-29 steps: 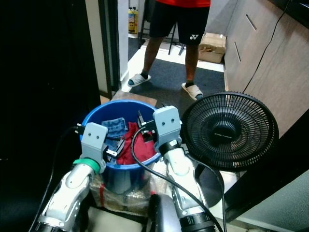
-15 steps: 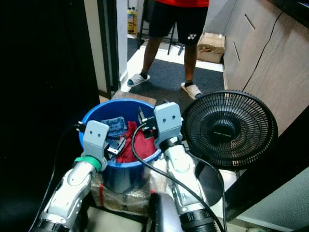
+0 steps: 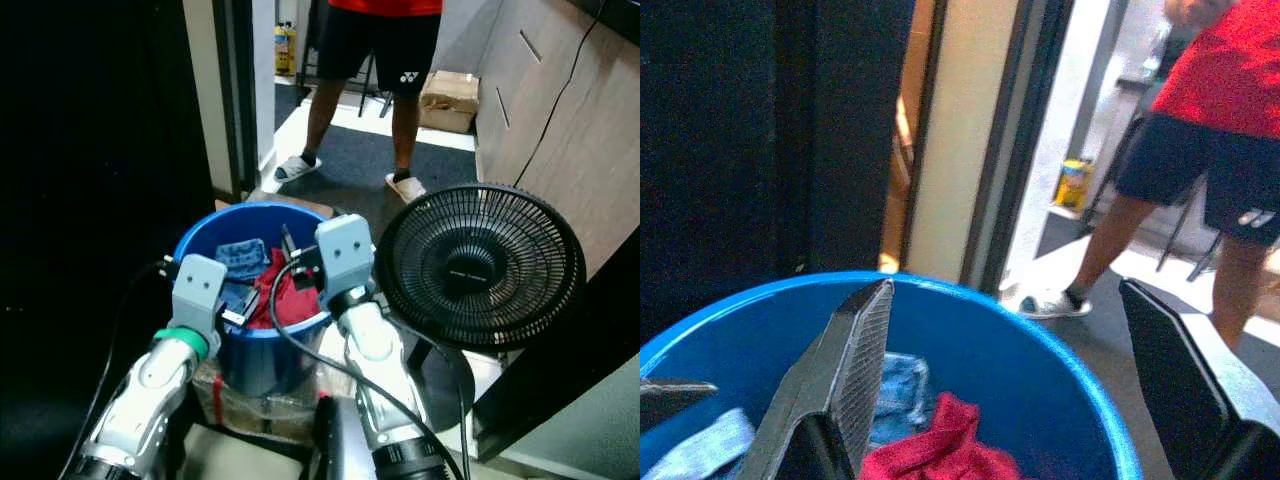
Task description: Clothes washing
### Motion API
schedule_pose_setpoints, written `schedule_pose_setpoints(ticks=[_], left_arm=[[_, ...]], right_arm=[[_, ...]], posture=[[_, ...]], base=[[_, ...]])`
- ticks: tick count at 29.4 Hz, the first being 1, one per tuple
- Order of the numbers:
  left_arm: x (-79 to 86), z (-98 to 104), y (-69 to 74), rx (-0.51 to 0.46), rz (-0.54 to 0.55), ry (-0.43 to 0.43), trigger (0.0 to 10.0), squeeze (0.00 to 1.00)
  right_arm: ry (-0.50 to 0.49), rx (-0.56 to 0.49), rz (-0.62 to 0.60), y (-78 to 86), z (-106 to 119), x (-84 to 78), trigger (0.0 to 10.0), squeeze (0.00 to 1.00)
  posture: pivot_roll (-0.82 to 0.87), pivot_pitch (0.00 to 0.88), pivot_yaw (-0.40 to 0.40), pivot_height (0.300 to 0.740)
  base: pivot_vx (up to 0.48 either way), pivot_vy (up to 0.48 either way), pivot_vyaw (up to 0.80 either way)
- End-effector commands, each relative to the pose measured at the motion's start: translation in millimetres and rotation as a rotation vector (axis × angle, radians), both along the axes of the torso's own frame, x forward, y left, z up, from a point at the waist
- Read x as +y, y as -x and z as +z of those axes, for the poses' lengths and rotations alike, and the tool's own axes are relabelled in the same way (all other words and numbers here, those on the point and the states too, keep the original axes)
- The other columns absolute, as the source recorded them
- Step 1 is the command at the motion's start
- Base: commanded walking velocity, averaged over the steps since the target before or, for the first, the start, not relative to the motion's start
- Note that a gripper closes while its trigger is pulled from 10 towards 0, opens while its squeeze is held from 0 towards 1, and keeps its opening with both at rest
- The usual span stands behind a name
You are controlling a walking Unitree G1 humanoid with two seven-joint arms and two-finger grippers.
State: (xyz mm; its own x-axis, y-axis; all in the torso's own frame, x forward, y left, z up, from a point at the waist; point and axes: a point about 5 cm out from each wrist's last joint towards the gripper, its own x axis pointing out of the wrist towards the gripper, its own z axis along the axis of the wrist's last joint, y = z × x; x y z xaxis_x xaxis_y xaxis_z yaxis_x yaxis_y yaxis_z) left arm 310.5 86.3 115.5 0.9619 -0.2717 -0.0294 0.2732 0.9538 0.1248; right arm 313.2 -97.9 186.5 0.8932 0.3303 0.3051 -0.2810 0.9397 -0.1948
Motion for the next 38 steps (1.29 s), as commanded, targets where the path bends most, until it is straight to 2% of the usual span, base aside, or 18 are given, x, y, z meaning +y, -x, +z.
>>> schedule_pose_setpoints(ticks=[1, 2, 4, 5, 6, 9, 11, 16, 23, 24, 30, 33, 34, 35, 37, 38], left_arm=[[-0.4, -7.0, 1.7, 0.021, -0.001, -0.014, 10.0, 0.0], [-3.0, -11.6, 0.5, 0.031, 0.0, -0.038, 10.0, 0.0], [-3.0, -11.6, 0.5, 0.031, 0.0, -0.038, 10.0, 0.0], [-4.8, -15.1, -2.4, 0.043, 0.013, -0.053, 10.0, 0.0], [-6.4, -18.1, -5.2, 0.054, 0.016, -0.069, 10.0, 0.0], [-7.0, -18.9, -7.1, 0.057, 0.016, -0.075, 10.0, 0.0], [-4.4, -18.2, -9.4, 0.058, 0.023, -0.076, 10.0, 0.0], [-1.2, -18.2, -8.7, 0.058, 0.031, -0.075, 10.0, 0.0], [-0.2, -19.2, -8.6, 0.055, 0.031, -0.077, 10.0, 0.0], [0.1, -19.0, -9.1, 0.053, 0.033, -0.077, 10.0, 0.0], [-0.9, -18.5, -9.9, 0.047, 0.034, -0.073, 10.0, 0.0], [-0.8, -14.7, -10.9, 0.033, 0.027, -0.038, 10.0, 0.0], [-0.8, -14.7, -10.9, 0.033, 0.027, -0.038, 10.0, 0.0], [-2.1, -2.5, -13.3, -0.006, 0.022, 0.002, 10.0, 0.0], [-2.1, -2.5, -13.3, -0.006, 0.022, 0.002, 10.0, 0.0], [-3.5, 13.3, -17.4, -0.058, 0.015, 0.028, 10.0, 0.0]], right_arm=[[-0.012, 0.029, 0.003, -0.1, -4.6, -0.5, 10.0, 0.0], [-0.023, 0.08, 0.014, -2.9, -10.2, 0.3, 10.0, 0.0], [-0.023, 0.08, 0.014, -2.9, -10.2, 0.3, 10.0, 0.0], [0.041, 0.144, 0.023, -6.0, -24.7, 1.1, 10.0, 0.0], [0.066, 0.231, 0.009, -11.1, -40.2, -0.6, 10.0, 0.0], [0.084, 0.294, 0.002, -14.3, -50.7, -1.3, 10.0, 0.0], [0.136, 0.387, -0.041, -20.5, -66.6, -2.6, 10.0, 0.0], [0.19, 0.427, -0.106, -24.9, -74.3, -9.9, 10.0, 0.0], [0.256, 0.385, -0.166, -28.4, -73.2, -17.3, 10.0, 0.0], [0.3, 0.353, -0.18, -29.2, -72.4, -18.6, 10.0, 0.0], [0.322, 0.356, -0.179, -29.3, -75.5, -20.3, 10.0, 0.0], [0.042, 0.167, -0.119, -19.4, -34.7, -18.9, 10.0, 0.0], [0.042, 0.167, -0.119, -19.4, -34.7, -18.9, 10.0, 0.0], [0.023, 0.099, -0.128, -15.0, -22.7, -21.8, 10.0, 0.0], [0.023, 0.099, -0.128, -15.0, -22.7, -21.8, 10.0, 0.0], [0.028, 0.059, -0.137, -12.6, -16.5, -23.4, 10.0, 0.0]], posture=[[0.06, 0.072, -0.013, 0.478], [0.07, 0.078, -0.016, 0.478], [0.07, 0.078, -0.016, 0.478], [0.07, 0.073, -0.014, 0.478], [0.07, 0.074, -0.013, 0.478], [0.07, 0.081, -0.018, 0.478], [0.08, 0.078, -0.018, 0.478], [0.08, 0.078, -0.018, 0.478], [0.08, 0.072, -0.019, 0.478], [0.08, 0.073, -0.02, 0.478], [0.08, 0.066, -0.02, 0.478], [0.06, 0.061, -0.006, 0.478], [0.06, 0.061, -0.006, 0.478], [0.05, 0.059, -0.002, 0.478], [0.05, 0.059, -0.002, 0.478], [0.05, 0.059, -0.002, 0.478]], base=[[0.0, 0.0, 0.0], [0.0, 0.0, 0.0], [0.0, 0.0, 0.0], [0.0, 0.0, 0.0], [0.0, 0.0, 0.0], [0.0, 0.0, 0.0], [0.0, 0.0, 0.0], [0.0, 0.0, 0.0], [0.0, 0.0, 0.0], [0.0, 0.0, 0.0], [0.0, 0.0, 0.0], [0.0, 0.0, 0.0], [0.0, 0.0, 0.0], [0.0, 0.0, 0.0], [0.0, 0.0, 0.0], [0.0, 0.0, 0.0]])
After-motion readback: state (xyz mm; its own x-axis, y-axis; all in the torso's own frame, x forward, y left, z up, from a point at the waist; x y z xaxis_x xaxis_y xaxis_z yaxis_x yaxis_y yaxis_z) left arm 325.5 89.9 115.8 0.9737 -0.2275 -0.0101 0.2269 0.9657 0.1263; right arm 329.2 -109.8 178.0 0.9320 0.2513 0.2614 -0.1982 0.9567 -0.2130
